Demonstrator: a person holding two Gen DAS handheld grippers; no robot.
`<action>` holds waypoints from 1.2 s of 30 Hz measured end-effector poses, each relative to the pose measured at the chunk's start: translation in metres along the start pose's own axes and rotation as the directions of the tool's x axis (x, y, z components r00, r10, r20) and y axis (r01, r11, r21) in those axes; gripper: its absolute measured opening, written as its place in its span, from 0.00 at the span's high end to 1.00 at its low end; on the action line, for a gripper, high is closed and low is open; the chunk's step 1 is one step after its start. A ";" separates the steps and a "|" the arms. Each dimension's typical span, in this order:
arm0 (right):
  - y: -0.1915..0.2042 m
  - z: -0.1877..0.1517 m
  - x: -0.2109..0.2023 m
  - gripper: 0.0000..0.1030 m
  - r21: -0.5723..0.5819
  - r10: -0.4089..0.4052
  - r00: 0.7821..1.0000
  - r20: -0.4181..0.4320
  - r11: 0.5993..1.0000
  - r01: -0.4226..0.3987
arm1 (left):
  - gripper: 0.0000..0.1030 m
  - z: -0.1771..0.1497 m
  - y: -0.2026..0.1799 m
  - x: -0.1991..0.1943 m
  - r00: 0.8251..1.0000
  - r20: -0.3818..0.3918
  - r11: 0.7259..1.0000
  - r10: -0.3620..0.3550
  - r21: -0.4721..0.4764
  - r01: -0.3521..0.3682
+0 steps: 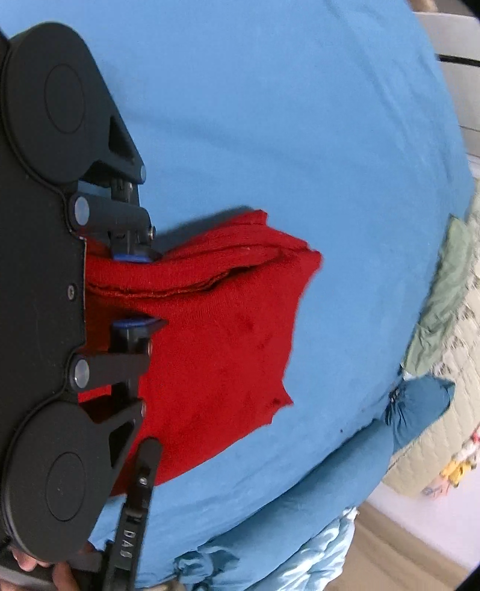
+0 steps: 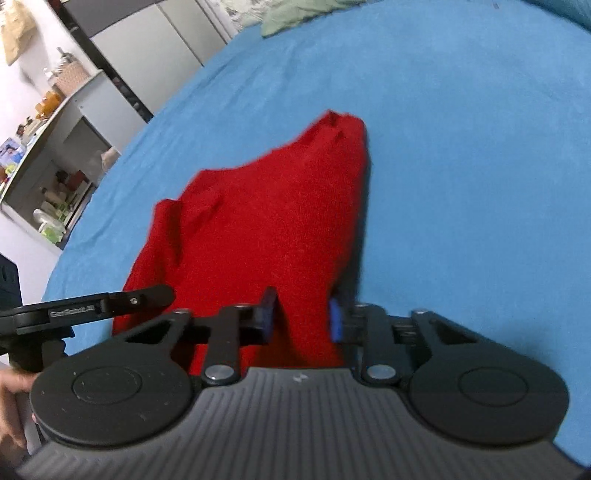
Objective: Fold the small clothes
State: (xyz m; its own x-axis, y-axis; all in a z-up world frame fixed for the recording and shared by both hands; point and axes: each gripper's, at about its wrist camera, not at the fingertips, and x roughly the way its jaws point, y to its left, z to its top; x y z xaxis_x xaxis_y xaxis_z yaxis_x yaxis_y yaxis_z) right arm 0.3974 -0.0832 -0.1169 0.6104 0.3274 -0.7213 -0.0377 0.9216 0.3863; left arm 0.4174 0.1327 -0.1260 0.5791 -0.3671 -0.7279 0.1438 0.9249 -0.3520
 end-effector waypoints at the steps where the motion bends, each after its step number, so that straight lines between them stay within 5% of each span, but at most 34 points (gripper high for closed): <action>1: 0.003 0.001 -0.006 0.63 -0.005 -0.001 1.000 0.014 1.000 0.001 | 0.74 0.001 -0.006 -0.007 1.000 0.011 1.000 -0.004 0.015 0.004; 8: 0.016 -0.004 -0.098 0.64 -0.077 0.062 0.991 0.115 0.996 -0.054 | 0.74 -0.020 -0.066 -0.083 0.994 0.076 0.994 -0.074 0.090 0.067; 14: -0.004 -0.070 -0.178 0.63 -0.104 -0.017 0.995 0.097 0.994 0.027 | 0.73 -0.097 -0.114 -0.098 0.992 0.039 0.990 -0.120 0.082 0.116; 20: -0.040 -0.141 -0.165 0.62 -0.071 -0.108 0.994 0.029 0.991 0.110 | 0.72 -0.153 -0.126 -0.069 1.000 0.010 0.996 -0.001 0.092 0.000; 23: -0.052 -0.154 -0.164 0.60 -0.038 -0.070 0.995 0.064 0.997 0.073 | 0.63 -0.150 -0.126 -0.074 0.999 0.029 0.994 0.023 0.104 -0.026; 26: -0.043 -0.148 -0.170 0.40 -0.074 -0.094 0.992 0.080 0.992 0.100 | 0.36 -0.152 -0.131 -0.087 0.995 0.079 0.987 0.065 0.141 -0.076; 27: -0.041 -0.147 -0.175 0.25 -0.097 -0.104 0.990 0.096 0.989 0.113 | 0.28 -0.151 -0.130 -0.091 0.992 0.102 0.984 0.074 0.155 -0.089; 28: -0.037 -0.146 -0.179 0.18 -0.118 -0.121 0.985 0.125 0.984 0.136 | 0.28 -0.149 -0.130 -0.091 0.989 0.121 0.980 0.087 0.166 -0.107; 32: -0.039 -0.143 -0.168 0.18 -0.119 -0.240 0.961 0.138 0.959 0.257 | 0.28 -0.153 -0.127 -0.075 0.978 0.124 0.961 0.167 0.202 -0.189; 36: -0.065 -0.156 -0.154 0.16 -0.084 -0.267 0.956 0.122 0.957 0.278 | 0.25 -0.165 -0.111 -0.054 0.979 0.091 0.962 0.182 0.192 -0.197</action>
State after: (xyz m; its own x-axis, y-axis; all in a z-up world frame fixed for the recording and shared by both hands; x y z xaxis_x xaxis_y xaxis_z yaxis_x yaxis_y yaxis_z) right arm 0.1828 -0.1612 -0.1210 0.6899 0.0413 -0.7228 0.0669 0.9904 0.1205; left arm 0.2378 0.0334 -0.1446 0.6663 -0.1820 -0.7231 0.1782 0.9805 -0.0826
